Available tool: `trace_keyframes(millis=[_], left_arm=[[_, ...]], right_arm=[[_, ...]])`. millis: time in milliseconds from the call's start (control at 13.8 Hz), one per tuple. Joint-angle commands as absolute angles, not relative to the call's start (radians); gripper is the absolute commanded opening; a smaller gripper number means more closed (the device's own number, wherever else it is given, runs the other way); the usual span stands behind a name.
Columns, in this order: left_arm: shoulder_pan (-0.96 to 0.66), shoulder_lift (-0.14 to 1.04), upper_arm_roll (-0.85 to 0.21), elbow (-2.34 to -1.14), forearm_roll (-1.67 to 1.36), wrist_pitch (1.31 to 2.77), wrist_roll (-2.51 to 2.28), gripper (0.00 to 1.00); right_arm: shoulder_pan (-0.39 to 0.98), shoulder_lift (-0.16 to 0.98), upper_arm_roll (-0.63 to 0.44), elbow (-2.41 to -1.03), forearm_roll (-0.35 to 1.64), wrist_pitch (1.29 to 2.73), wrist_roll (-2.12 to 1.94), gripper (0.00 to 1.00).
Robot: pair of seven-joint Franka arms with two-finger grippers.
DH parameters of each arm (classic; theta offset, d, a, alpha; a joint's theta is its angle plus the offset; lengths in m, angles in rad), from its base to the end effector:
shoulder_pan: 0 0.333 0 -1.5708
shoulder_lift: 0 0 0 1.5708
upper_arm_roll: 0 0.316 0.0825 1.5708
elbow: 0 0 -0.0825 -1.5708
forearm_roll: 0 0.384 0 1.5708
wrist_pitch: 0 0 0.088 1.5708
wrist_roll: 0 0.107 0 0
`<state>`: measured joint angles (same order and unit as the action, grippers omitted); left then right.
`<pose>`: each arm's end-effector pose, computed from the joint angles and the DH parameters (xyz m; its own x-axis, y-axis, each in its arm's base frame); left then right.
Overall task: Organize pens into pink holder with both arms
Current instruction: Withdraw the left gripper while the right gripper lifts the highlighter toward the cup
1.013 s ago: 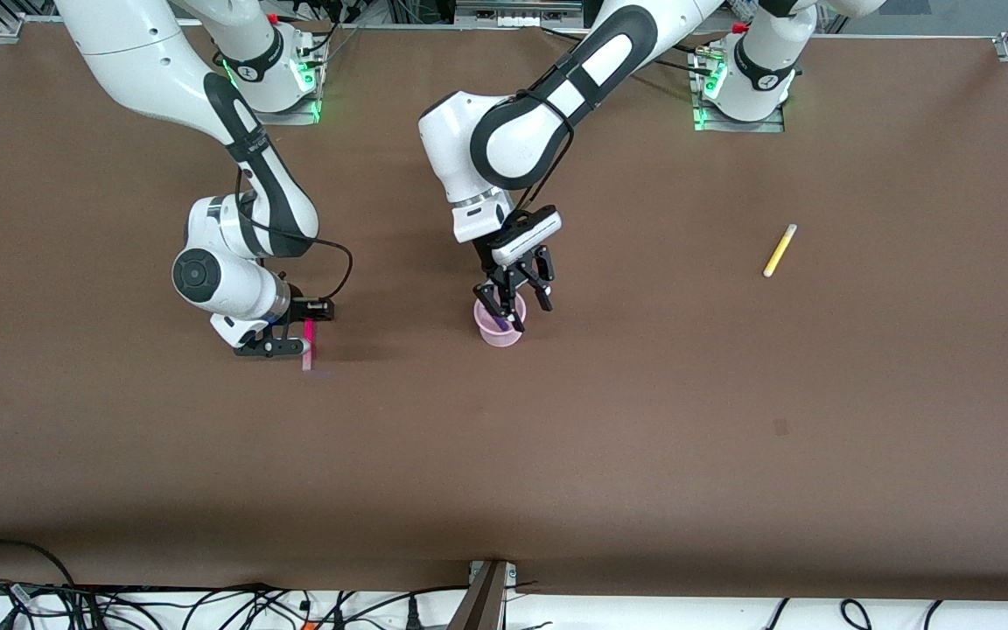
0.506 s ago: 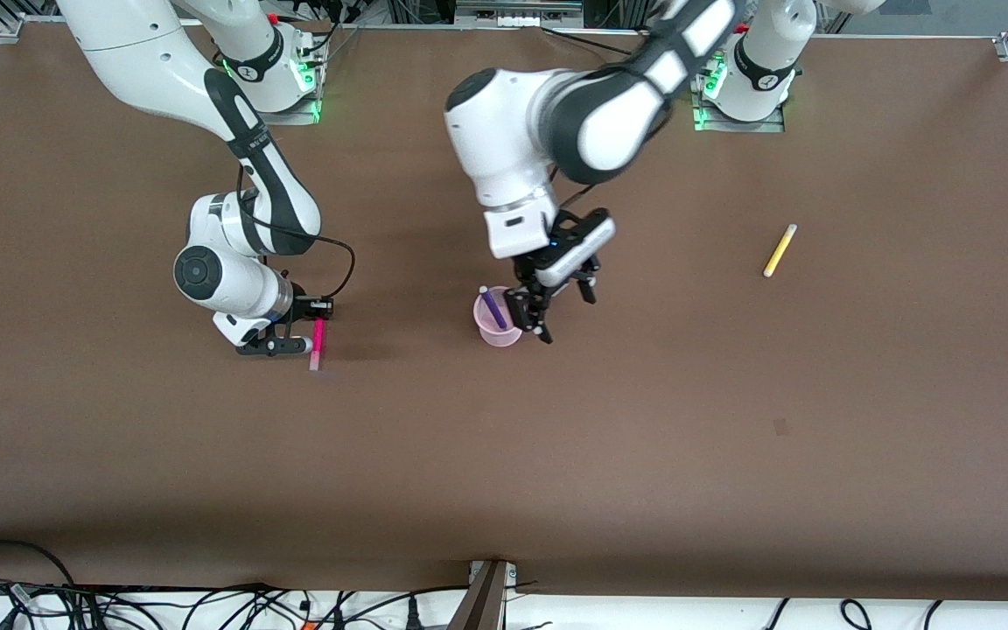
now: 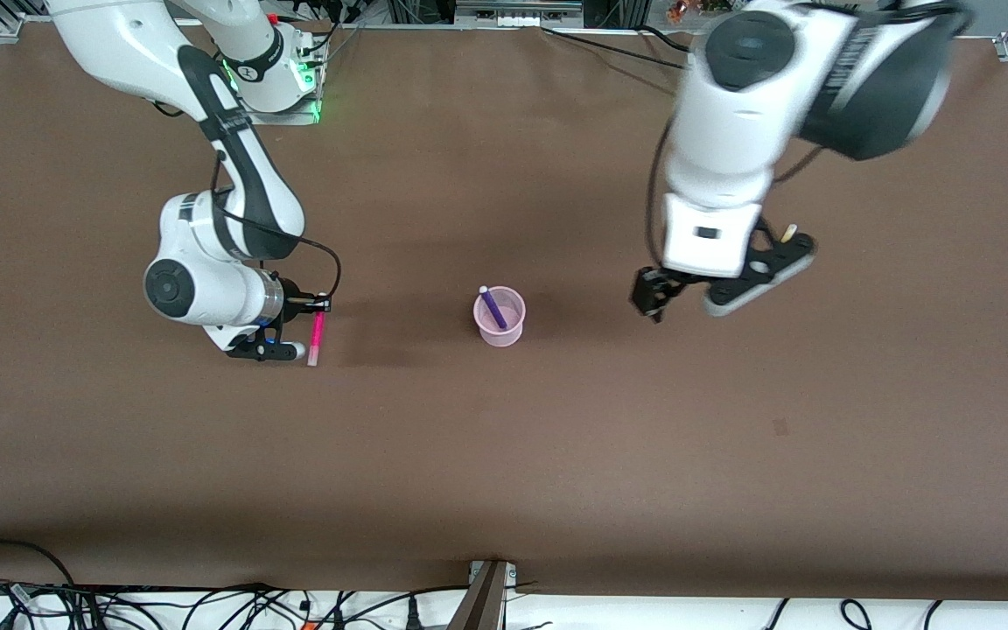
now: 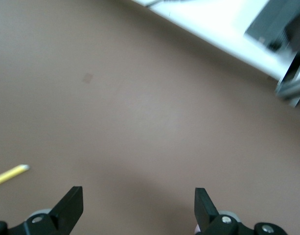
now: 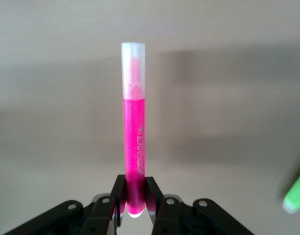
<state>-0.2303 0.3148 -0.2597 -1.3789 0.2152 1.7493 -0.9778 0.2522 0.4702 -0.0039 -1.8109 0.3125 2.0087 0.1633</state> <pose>0.6023 -0.2710 0.5472 0.8820 0.4478 0.1469 0.4554 -0.8900 -0.0216 0.5960 0.1701 0.2649 0.9466 -0.0525 -0.3182 -0.1154 -0.9765 -0.1821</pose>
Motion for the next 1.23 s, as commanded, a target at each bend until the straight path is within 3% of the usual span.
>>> trace_keyframes(millis=[0, 289, 506, 1013, 1157], left_arm=[[-0.094, 0.273, -0.273, -1.407, 0.101, 1.652, -0.635, 1.00], [0.081, 0.273, -0.272, -1.420, 0.034, 1.582, -0.263, 1.00], [0.150, 0.273, -0.273, -1.420, 0.003, 1.557, -0.163, 1.00], [0.196, 0.272, -0.270, -1.434, -0.029, 1.554, -0.155, 1.00], [0.158, 0.272, -0.203, -1.437, -0.054, 1.554, -0.092, 1.00]], right_arm=[[0.284, 0.466, -0.002, -1.683, 0.432, 1.841, 0.295, 0.00], [0.380, 0.498, 0.009, -1.548, 0.578, 1.845, 0.605, 0.00], [0.465, 0.558, 0.009, -1.448, 0.629, 1.932, 0.828, 0.00], [0.592, 0.735, 0.009, -1.266, 0.767, 2.236, 1.190, 0.00], [0.600, 0.744, 0.011, -1.261, 0.788, 2.270, 1.213, 0.00]])
